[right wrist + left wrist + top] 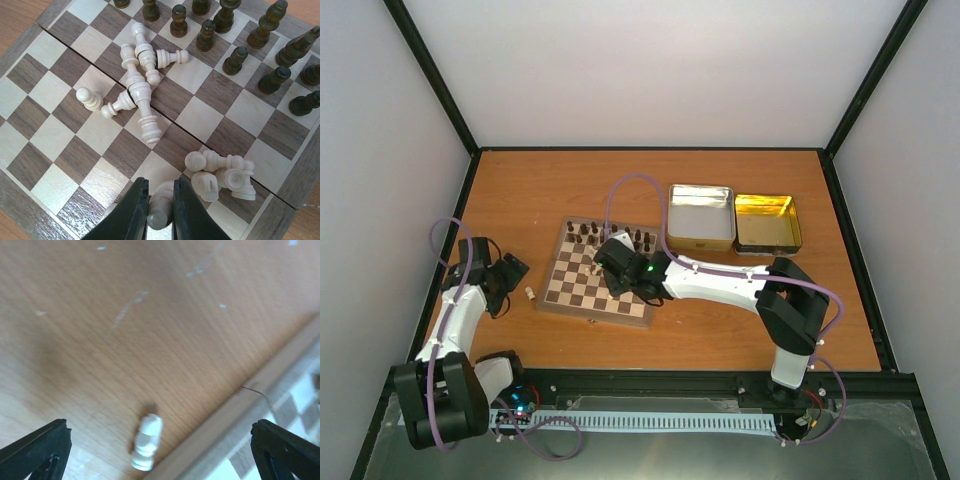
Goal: Set up the chess pieces on the board
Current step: Pick up the chess piece from the chessboard.
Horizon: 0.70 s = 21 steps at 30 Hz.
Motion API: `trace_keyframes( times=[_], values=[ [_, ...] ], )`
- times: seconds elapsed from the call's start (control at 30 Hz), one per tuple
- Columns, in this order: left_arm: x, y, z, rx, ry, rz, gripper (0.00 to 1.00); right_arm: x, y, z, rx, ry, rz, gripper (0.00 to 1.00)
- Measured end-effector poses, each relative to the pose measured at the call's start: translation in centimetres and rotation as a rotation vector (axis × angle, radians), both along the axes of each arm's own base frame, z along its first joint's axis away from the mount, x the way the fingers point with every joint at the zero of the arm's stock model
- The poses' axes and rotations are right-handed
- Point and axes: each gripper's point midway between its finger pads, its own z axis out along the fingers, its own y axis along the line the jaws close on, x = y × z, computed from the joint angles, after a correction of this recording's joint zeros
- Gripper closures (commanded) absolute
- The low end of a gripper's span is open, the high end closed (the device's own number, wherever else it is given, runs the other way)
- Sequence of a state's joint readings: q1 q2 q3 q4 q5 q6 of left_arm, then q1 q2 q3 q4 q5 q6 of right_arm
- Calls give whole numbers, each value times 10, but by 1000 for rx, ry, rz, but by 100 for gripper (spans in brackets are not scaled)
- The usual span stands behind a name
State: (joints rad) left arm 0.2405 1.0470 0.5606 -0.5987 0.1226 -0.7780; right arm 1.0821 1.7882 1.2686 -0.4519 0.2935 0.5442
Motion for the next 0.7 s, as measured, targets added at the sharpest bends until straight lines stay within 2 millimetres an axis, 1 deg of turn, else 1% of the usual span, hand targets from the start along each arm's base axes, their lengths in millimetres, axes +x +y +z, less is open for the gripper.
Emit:
trace_keyframes(
  times=[0.07, 0.1, 0.23, 0.33, 0.47, 0.53, 0.7],
  values=[
    [4, -7, 9, -9, -48, -61, 4, 0, 0, 1, 2, -1, 0, 88],
    [7, -12, 16, -18, -83, -100, 6, 0, 0, 1, 2, -1, 0, 88],
    [19, -39, 49, -70, -236, -272, 12, 0, 0, 1, 5, 3, -2, 88],
    [20, -60, 65, -110, -307, -387, 16, 2, 0, 1, 20, 14, -14, 89],
    [14, -95, 75, -188, -352, -531, 21, 9, -3, 3, 57, 14, -52, 88],
    [9, -112, 77, -234, -366, -592, 22, 10, -7, 4, 81, 20, -73, 88],
    [-8, -149, 71, -333, -368, -718, 22, 11, -16, 10, 172, 56, -118, 89]
  ],
)
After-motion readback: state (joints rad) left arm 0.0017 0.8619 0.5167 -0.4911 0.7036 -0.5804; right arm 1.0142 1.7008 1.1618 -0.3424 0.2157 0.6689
